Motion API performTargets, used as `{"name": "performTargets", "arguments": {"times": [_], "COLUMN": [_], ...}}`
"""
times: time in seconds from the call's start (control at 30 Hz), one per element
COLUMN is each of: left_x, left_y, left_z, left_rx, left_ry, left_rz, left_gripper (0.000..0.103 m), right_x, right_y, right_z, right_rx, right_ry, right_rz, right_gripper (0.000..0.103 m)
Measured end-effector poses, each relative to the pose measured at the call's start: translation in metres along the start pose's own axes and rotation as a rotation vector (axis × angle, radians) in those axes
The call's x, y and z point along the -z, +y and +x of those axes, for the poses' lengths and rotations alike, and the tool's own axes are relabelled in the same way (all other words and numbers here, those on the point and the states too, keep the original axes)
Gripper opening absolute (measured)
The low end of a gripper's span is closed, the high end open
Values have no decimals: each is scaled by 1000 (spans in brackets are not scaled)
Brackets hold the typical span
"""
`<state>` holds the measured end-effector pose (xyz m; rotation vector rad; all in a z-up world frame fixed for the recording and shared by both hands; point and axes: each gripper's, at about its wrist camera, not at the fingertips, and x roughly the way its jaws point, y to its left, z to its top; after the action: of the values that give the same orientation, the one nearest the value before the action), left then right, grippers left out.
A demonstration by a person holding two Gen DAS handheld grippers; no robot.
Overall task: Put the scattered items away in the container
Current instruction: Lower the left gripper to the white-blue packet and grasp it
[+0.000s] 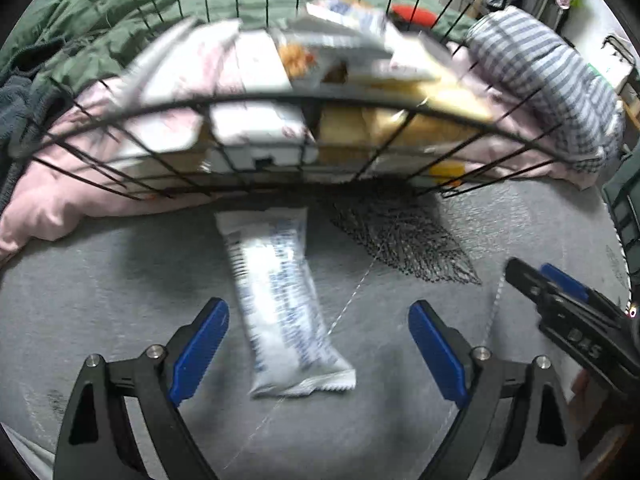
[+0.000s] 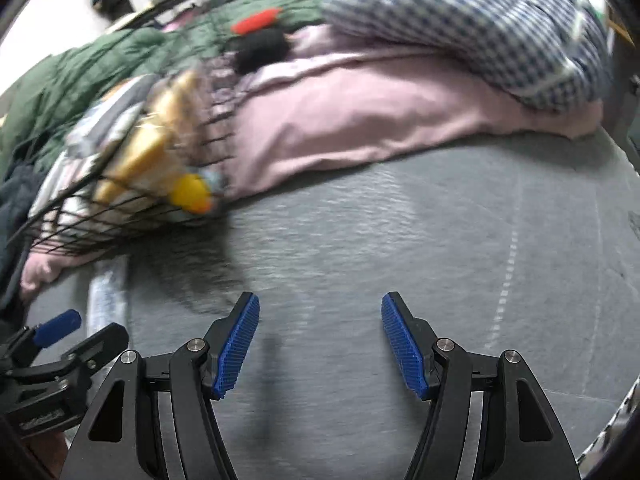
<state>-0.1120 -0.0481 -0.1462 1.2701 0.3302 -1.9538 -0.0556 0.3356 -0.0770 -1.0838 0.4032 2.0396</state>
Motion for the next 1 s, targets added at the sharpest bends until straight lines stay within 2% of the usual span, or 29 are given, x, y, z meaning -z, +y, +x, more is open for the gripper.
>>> {"name": "performTargets", "arguments": {"times": [0.13,0.27,0.33,0.43,0.5,0.57,0.63,0.97,1.0], "left_x": [4,7,8,8,5,4,4,23,26], "left_y": [8,18,19,22,27,34,39,58,62], "left_z": [22,22,22,17,14,12,12,-5,-9], "left_rx": [-28,-38,-37,-51,-47,-44,-25,-68,-71], "left_ry": [45,11,6,-11,-4,5,13,44,50], "left_rz": [-16,24,36,47,36,22,21,10,0], "left_gripper": [91,91,88,71,51,42,41,40,40], "right_x": [1,-1,0,3,4,4,5,18,20], "right_y": [-1,15,25,37,42,44,46,76,79], "right_z": [10,11,12,13,12,12,11,-9,-13], "right_rx": [12,-7,-14,-24,-27,-27,-35,-141,-149], "right_ry": [23,21,25,31,31,32,33,42,39], "right_rz": [14,-18,-34,-61,-76,-81,-82,-153,-164], "right_gripper": [65,65,65,65,65,65,65,65,62]}}
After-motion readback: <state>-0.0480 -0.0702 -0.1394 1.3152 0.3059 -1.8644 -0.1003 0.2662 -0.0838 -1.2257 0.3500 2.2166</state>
